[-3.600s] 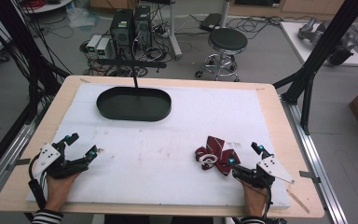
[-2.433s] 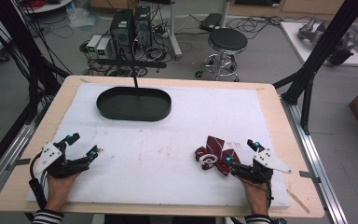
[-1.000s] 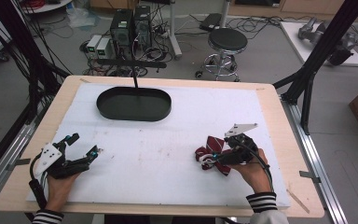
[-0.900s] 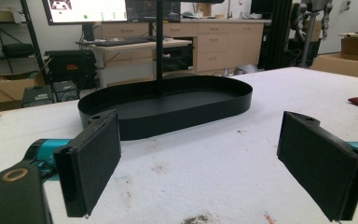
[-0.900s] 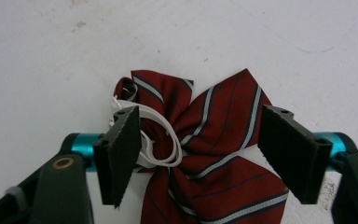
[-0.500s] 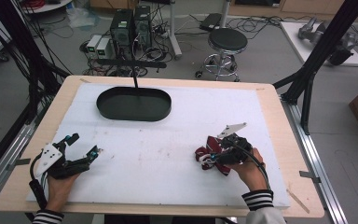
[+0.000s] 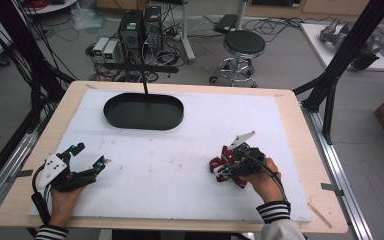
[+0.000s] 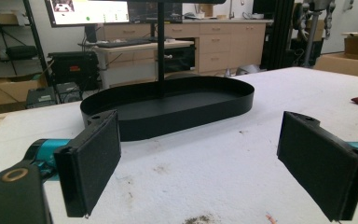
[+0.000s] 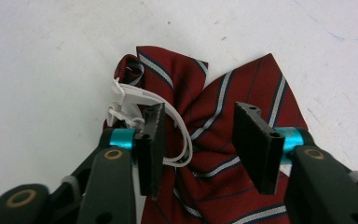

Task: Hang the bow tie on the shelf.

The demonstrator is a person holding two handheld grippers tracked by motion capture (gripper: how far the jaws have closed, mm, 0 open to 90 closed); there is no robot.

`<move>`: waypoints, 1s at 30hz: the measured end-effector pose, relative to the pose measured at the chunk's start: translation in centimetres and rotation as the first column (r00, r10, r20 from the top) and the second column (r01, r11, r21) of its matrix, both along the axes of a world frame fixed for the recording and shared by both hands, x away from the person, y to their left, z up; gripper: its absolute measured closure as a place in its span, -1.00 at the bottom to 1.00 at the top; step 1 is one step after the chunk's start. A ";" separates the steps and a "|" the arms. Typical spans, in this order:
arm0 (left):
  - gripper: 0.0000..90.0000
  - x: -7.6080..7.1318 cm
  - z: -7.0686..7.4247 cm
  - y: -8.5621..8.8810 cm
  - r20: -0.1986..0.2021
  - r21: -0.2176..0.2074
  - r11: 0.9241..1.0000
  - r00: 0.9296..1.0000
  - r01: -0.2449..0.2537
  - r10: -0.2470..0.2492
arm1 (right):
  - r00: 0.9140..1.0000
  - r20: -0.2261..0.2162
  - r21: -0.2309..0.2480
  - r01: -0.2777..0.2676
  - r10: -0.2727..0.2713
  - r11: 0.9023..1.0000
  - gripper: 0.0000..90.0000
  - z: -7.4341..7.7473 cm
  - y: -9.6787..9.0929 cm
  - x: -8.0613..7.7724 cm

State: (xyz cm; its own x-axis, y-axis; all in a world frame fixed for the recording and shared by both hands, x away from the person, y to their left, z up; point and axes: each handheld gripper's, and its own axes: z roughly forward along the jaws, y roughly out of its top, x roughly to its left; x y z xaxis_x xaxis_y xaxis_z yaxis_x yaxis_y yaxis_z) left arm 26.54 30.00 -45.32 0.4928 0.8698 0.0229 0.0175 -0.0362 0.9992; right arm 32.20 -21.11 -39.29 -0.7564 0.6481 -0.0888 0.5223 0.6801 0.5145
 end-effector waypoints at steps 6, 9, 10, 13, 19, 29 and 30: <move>-0.69 0.0 0.0 0.0 0.000 -0.001 1.000 1.000 0.000 0.000 | 1.000 -0.014 -0.016 -0.011 0.011 1.000 0.27 -0.1 0.2 0.0; -0.69 0.0 0.0 0.0 0.001 -0.001 1.000 1.000 -0.001 0.001 | 1.000 -0.026 -0.030 -0.016 0.015 0.999 0.32 -0.3 0.3 0.0; -0.69 0.0 0.0 0.0 0.001 -0.002 1.000 1.000 -0.001 0.001 | 1.000 -0.024 -0.036 -0.020 0.019 0.999 0.34 -0.3 0.3 0.0; -0.69 0.0 0.0 0.0 0.000 -0.003 1.000 1.000 0.000 0.000 | 0.999 -0.040 -0.043 -0.019 0.017 0.999 0.36 -0.3 0.3 -0.1; -0.69 0.0 0.0 0.0 0.001 -0.004 1.000 1.000 0.000 0.000 | 0.998 -0.062 -0.057 -0.017 0.013 0.998 0.40 -0.5 0.3 0.0; -0.69 0.0 0.0 0.0 0.000 -0.003 1.000 1.000 0.000 0.000 | 0.995 -0.090 -0.065 -0.040 0.034 0.997 0.71 -0.7 0.5 0.1; -0.69 0.0 0.0 0.0 0.000 -0.003 1.000 1.000 0.000 0.000 | 0.995 -0.095 -0.064 -0.042 0.036 0.997 0.75 -0.7 0.5 0.1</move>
State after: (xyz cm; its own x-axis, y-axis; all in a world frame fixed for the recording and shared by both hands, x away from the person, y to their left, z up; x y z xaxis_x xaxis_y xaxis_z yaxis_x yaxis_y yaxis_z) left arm 26.56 29.99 -45.33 0.4929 0.8698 0.0202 0.0174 -0.0331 0.9993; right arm 32.26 -20.59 -39.94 -0.7881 0.6129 -0.0574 0.5385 0.7316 0.4180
